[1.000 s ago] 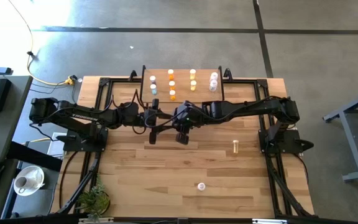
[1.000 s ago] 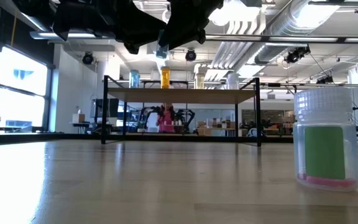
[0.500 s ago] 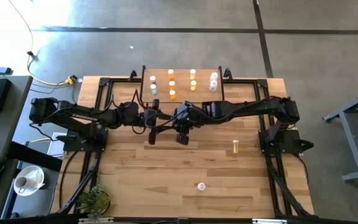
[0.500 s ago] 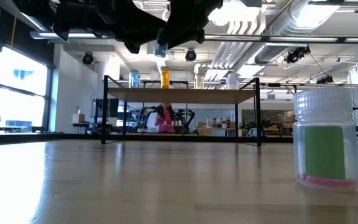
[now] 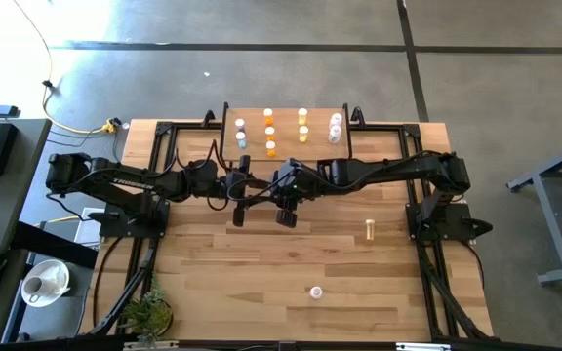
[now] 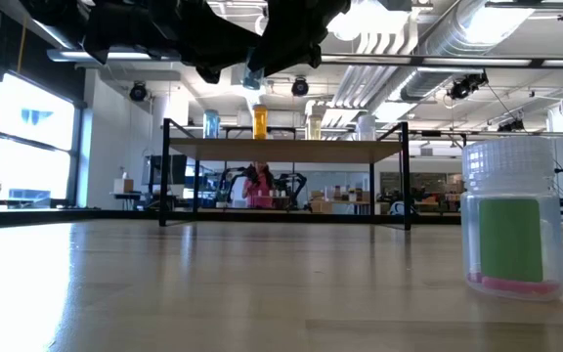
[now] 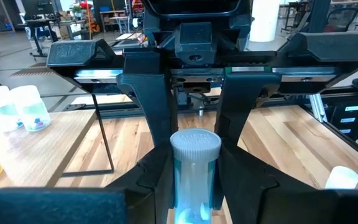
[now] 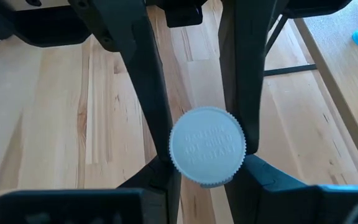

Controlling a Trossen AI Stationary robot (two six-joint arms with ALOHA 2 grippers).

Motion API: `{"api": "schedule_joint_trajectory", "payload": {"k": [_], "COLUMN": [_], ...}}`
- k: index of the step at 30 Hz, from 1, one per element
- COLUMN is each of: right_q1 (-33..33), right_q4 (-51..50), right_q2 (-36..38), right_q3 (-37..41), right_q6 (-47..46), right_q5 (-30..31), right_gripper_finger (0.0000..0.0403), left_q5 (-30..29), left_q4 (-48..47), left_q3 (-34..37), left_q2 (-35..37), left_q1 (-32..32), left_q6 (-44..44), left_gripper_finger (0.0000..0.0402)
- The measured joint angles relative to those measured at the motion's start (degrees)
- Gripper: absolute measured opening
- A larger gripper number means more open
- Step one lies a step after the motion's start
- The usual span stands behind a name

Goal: Pick and place medicine bottles onto shelf by color
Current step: Put the blue pill bottle on the shelf aligned with the other blue pill bottle

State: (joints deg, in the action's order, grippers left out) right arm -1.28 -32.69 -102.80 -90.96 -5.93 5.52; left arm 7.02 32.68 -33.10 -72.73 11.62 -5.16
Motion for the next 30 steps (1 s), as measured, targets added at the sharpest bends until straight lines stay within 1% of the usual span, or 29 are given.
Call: {"api": "schedule_joint_trajectory", "payload": {"k": [3,5,12,16,24,30], "right_q1": [0.00,0.00,0.00,0.03,0.00,0.00], "right_q4": [-0.06,-0.06,-0.18,-0.64,-4.66,-7.34], "right_q2": [0.00,0.00,0.00,0.16,2.15,4.15], "right_q3": [0.00,0.00,0.00,-0.01,-0.04,-0.04], "right_q6": [0.65,0.81,0.85,0.85,0.85,0.85], "right_q5": [0.00,0.00,0.02,0.07,0.02,0.06], "right_gripper_finger": [0.0086,0.0094,0.0153,0.0177,0.0184,0.0184], "left_q5": [0.21,0.77,1.09,1.03,-2.59,-4.03], "left_q4": [-0.12,-0.12,-0.30,-0.33,-0.18,-0.34], "left_q3": [0.00,0.00,0.00,0.00,0.00,-0.01], "left_q2": [0.00,0.00,0.00,0.00,0.21,1.08], "left_q1": [0.00,0.00,-0.04,-0.04,-0.02,0.02], "left_q6": [-0.01,-0.03,-0.05,-0.03,0.27,-0.14], "left_gripper_finger": [0.0105,0.0101,0.0098,0.0098,0.0097,0.0097]}}
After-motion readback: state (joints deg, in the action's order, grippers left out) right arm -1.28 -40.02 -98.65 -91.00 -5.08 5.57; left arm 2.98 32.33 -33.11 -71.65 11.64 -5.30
